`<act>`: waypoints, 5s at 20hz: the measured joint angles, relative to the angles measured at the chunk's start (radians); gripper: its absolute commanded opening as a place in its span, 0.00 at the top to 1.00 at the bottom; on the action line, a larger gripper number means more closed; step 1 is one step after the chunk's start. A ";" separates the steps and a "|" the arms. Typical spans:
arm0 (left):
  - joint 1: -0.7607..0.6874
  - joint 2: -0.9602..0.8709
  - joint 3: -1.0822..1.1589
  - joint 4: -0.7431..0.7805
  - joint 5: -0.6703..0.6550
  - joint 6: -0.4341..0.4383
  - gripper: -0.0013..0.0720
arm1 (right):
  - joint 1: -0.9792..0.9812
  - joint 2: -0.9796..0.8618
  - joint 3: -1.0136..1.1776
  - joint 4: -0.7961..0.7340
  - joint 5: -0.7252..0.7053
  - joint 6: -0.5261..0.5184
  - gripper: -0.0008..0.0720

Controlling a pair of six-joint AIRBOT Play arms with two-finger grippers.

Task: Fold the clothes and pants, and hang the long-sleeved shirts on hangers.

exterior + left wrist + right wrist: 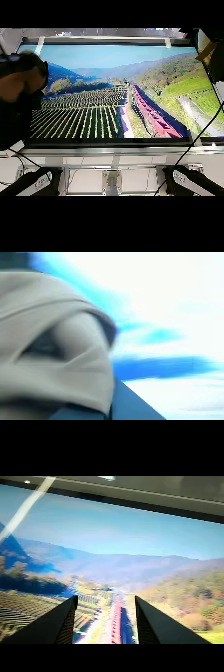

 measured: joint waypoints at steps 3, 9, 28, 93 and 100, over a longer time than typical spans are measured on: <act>-0.319 0.020 0.001 -0.143 0.113 0.025 0.96 | -0.002 0.013 0.028 -0.217 0.072 -0.036 0.43; -0.887 -0.238 0.000 -0.235 0.474 -0.031 0.96 | -0.084 -0.004 -0.001 -0.407 0.072 -0.055 0.43; 0.031 -0.153 -0.178 0.019 -0.195 -0.097 0.34 | -0.324 -0.162 -0.524 -0.145 0.200 -0.033 0.43; 0.202 -0.094 -0.452 -0.335 0.285 0.061 0.96 | -0.327 0.169 -1.331 0.274 -0.325 -0.257 0.92; 0.359 0.095 -0.450 -0.335 0.282 0.061 0.96 | -0.327 0.156 -1.001 0.185 -0.497 -0.265 0.92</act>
